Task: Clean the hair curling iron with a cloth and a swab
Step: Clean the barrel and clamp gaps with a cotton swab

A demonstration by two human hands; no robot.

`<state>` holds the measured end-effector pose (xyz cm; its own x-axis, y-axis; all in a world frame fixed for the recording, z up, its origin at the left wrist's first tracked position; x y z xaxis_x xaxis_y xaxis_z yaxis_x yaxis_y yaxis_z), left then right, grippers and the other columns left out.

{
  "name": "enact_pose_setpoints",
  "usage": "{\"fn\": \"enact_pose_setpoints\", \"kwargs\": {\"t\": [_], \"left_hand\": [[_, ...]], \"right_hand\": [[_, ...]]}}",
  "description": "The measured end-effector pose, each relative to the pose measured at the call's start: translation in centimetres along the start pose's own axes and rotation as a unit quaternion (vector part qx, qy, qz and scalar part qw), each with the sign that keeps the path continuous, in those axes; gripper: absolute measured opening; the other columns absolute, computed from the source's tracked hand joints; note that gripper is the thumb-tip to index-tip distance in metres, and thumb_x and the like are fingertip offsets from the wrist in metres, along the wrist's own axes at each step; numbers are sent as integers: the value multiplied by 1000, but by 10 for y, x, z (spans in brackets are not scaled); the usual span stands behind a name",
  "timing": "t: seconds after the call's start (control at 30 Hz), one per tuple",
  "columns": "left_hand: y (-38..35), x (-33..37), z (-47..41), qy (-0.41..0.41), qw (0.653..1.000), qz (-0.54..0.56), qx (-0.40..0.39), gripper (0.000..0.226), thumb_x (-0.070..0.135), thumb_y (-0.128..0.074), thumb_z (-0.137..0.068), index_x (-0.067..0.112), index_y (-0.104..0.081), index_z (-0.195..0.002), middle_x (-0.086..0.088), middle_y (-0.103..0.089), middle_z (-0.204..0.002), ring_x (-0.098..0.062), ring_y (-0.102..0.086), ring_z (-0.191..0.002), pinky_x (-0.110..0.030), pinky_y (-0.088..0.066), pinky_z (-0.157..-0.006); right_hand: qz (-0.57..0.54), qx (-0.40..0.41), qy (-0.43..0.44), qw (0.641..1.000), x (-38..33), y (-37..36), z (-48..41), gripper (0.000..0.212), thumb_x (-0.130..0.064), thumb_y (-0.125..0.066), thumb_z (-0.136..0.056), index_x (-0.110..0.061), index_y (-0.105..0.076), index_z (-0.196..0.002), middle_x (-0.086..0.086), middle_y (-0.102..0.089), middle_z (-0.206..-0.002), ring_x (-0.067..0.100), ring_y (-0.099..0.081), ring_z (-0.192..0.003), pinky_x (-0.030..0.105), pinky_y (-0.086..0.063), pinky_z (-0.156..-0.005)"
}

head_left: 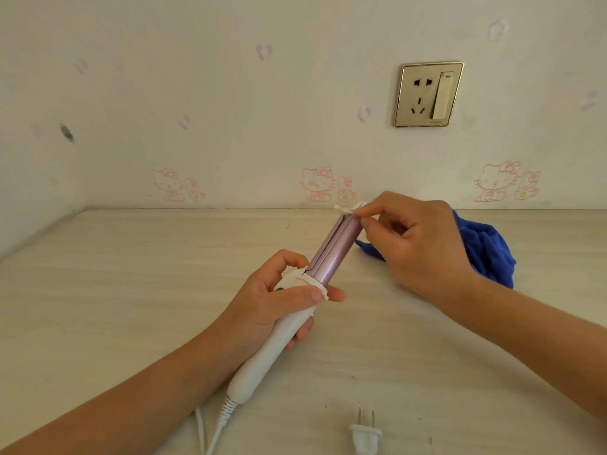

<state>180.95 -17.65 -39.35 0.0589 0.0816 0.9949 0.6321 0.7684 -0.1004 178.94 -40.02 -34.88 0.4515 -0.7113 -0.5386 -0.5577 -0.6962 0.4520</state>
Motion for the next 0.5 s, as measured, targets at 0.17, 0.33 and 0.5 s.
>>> {"fn": "enact_pose_setpoints", "kwargs": {"t": [0.17, 0.33, 0.5], "left_hand": [[1, -3, -1, 3, 998, -28, 48, 62, 31, -81, -67, 9, -52, -117, -12, -74, -80, -21, -56, -47, -25, -45, -42], [0, -1, -1, 6, 999, -20, 31, 60, 28, -82, -69, 12, -49, -116, -15, -76, -97, -20, -56, -49, -25, -45, -43], [-1, -4, -1, 1, 999, -29, 25, 59, 28, -81, -72, 6, -48, -115, -15, -77, -98, -26, -66, -55, -30, -51, -47]], "right_hand": [[-6, -128, 70, 989, -30, -24, 43, 17, -24, -62, -95, -28, -78, -101, -14, -59, -55, 7, -49, -45, 11, -32, -51], [12, -40, 25, 999, -8, -8, 10, 16, -12, -68, -95, -23, -80, -99, -9, -58, -53, 13, -50, -47, 19, -36, -49], [-3, -84, 48, 995, -19, -16, 31, 18, -11, -68, -94, -22, -80, -102, -16, -56, -53, 10, -49, -45, 16, -36, -51]]}}
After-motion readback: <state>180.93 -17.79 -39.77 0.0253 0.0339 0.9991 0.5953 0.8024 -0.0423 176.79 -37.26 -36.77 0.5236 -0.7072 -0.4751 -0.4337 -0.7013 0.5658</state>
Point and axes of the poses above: each hand's wrist, its own z-axis away from the middle knuckle, its own y-axis out of the back of the hand, x = y × z, the point moved 2 cm from there along -z, towards the middle knuckle
